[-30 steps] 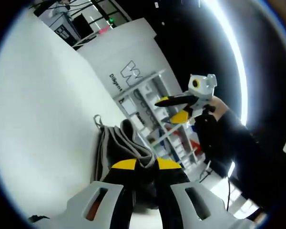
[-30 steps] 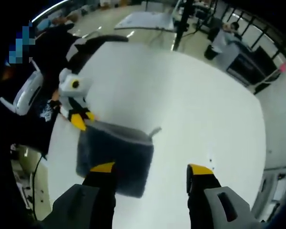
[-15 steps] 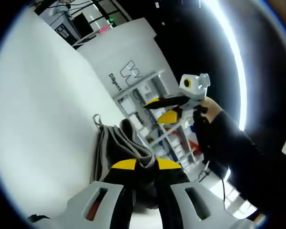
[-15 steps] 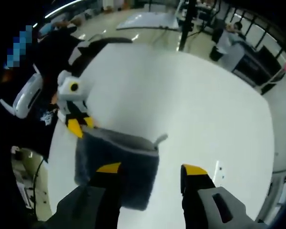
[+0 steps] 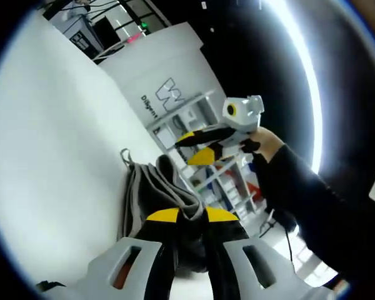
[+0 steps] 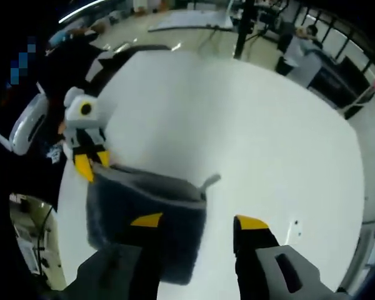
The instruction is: Open the folded towel by lifting each exposed corner and separating the folded layers until the towel lies flat within the target outline without major curled edges
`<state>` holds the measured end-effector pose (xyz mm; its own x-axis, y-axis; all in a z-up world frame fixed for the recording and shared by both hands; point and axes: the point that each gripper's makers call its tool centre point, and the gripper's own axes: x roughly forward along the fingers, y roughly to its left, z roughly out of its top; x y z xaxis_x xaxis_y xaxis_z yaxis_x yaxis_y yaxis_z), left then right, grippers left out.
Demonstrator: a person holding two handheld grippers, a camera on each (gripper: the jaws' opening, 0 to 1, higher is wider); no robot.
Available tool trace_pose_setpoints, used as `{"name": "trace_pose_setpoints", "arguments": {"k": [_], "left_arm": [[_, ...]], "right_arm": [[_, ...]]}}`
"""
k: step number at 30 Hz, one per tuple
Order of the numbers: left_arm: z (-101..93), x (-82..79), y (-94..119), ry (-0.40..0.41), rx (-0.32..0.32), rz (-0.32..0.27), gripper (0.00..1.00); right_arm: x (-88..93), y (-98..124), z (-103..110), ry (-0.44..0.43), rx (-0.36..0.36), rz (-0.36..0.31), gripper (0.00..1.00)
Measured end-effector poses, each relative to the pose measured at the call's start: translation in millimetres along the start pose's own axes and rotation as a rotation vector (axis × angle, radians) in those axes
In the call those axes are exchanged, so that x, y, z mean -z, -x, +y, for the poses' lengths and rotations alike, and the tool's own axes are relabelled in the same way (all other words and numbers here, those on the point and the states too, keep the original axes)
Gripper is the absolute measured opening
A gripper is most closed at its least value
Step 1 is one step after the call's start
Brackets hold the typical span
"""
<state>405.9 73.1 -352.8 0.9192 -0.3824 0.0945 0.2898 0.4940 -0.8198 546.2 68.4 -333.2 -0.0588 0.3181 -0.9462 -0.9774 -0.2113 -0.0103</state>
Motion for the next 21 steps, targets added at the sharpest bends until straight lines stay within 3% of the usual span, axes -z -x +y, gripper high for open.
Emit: {"name": "trace_pose_setpoints", "arguments": {"k": [5,12,21], "left_arm": [[-0.2,0.7,0,0.001,0.004,0.002,0.12],[-0.8,1.0,0,0.007,0.009,0.006,0.12],[-1.8,0.7,1,0.013,0.012,0.008,0.12]], "right_arm": [[19.1,-17,-5,-0.015,-0.023,0.058,0.32],[10.3,-29,14,0.019,-0.087,0.051,0.25],[10.8,-40,19,0.053,-0.094,0.074,0.23]]}}
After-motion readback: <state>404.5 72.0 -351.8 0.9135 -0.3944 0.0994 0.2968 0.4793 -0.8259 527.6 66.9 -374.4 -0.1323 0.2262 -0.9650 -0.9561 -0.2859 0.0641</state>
